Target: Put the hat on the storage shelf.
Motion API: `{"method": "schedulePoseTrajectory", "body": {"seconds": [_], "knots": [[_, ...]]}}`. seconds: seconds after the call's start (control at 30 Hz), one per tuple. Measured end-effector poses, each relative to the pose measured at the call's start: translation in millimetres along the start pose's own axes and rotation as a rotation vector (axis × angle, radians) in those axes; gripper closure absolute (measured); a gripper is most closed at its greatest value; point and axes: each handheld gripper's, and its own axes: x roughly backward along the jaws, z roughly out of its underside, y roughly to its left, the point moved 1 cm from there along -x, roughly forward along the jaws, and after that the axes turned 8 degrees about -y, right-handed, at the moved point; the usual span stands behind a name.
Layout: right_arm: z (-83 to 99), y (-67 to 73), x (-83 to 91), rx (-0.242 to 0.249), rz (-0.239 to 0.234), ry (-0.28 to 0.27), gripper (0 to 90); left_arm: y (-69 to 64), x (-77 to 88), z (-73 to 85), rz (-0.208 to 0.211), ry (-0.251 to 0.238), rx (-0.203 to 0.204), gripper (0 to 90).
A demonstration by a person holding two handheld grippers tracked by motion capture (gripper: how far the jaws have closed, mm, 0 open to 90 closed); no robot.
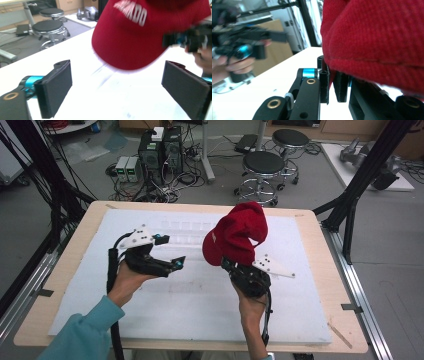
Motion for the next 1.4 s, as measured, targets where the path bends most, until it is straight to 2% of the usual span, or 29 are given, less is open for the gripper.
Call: {"method": "schedulePoseTrajectory", "body": {"seconds": [0.23,0.27,0.53,0.57,0.77,0.83,1.07,1.23,1.3,1.4], "knots": [[-22.9,-17.4,-7.9,0.031,0.042,-0.002,84.9,25.1,43.5,33.3,-0.079,0.017,0.001,12.8],[-25.9,-20.2,-10.3,0.047,0.048,0.006,84.9,27.7,48.2,37.5,-0.083,0.014,0.003,12.8],[-35.7,-31.7,-31.5,0.099,0.078,0.065,84.9,41.0,75.0,66.5,-0.135,0.008,0.003,12.7],[-35.9,-33.2,-34.3,0.105,0.080,0.069,84.9,42.6,78.1,71.1,-0.147,0.017,0.016,12.7],[-33.8,-41.6,-51.2,0.118,0.092,0.108,84.9,47.5,90.5,87.7,-0.173,0.007,0.039,12.8],[-31.4,-44.2,-55.6,0.117,0.097,0.123,84.9,48.4,92.5,91.7,-0.183,0.018,0.044,12.8],[-25.5,-54.6,-69.3,0.092,0.100,0.145,85.0,50.4,99.0,106.3,-0.205,-0.007,0.063,13.4],[-25.1,-56.2,-80.2,0.105,0.096,0.161,85.1,50.8,101.9,115.9,-0.214,-0.011,0.087,13.4],[-25.1,-57.0,-85.9,0.122,0.101,0.185,85.1,51.3,103.0,118.5,-0.221,-0.006,0.087,13.5],[-24.7,-58.1,-90.7,0.124,0.099,0.196,85.0,52.6,105.1,120.8,-0.232,-0.022,0.102,13.5]]}}
